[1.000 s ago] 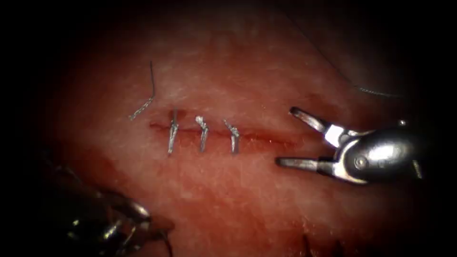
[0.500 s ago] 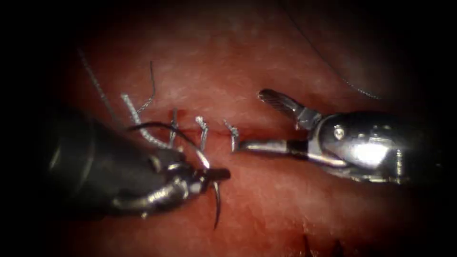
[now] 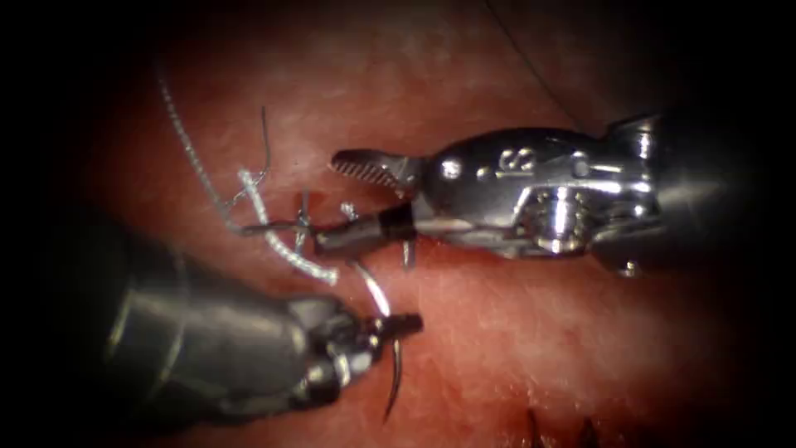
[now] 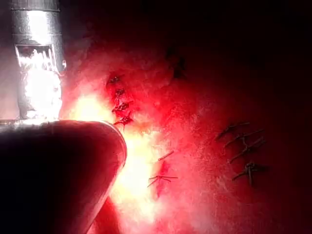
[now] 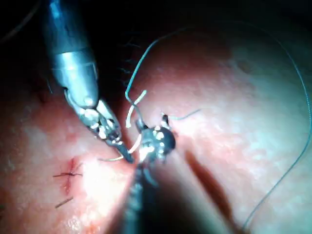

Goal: Wound Closure

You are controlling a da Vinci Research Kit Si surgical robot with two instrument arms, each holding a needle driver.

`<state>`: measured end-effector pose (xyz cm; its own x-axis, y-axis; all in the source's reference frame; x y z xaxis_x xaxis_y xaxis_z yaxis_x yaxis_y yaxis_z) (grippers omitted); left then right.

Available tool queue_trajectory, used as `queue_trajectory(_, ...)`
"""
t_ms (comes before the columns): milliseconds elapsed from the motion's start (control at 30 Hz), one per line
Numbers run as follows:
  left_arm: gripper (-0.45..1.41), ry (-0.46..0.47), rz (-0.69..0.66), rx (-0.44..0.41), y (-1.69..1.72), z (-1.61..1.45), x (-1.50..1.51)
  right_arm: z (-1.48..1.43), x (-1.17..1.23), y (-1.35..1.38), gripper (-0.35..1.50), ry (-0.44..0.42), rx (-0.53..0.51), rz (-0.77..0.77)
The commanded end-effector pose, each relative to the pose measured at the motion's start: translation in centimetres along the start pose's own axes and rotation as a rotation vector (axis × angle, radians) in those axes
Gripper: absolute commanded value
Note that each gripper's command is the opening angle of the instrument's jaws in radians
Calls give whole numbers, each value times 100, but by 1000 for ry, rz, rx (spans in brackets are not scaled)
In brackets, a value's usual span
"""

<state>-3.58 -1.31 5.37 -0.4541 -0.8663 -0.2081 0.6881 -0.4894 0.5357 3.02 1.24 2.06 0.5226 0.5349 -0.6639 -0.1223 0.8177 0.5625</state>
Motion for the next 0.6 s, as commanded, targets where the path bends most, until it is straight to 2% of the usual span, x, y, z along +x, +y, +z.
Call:
queue_trajectory(33, -45, 4, 1, -3, 6, 4, 9, 10, -3, -9, 52, -3, 20, -8)
queue_trajectory(267, -45, 4, 7, -3, 6, 3, 9, 14, 2, -17, 47, -23, 53, -18)
queue_trajectory(467, -45, 2, 13, -1, 6, 3, 9, 22, -4, -22, 39, -68, 69, 54)
queue_trajectory(533, -45, 5, 13, 0, 6, 3, 10, 23, -4, -23, 12, -76, 90, 92)
queue_trajectory(567, -45, 5, 13, 0, 6, 3, 10, 23, -3, -23, -22, -86, 104, 103)
queue_trajectory(600, -45, 5, 13, 0, 6, 3, 10, 23, -3, -23, -22, -86, 104, 103)
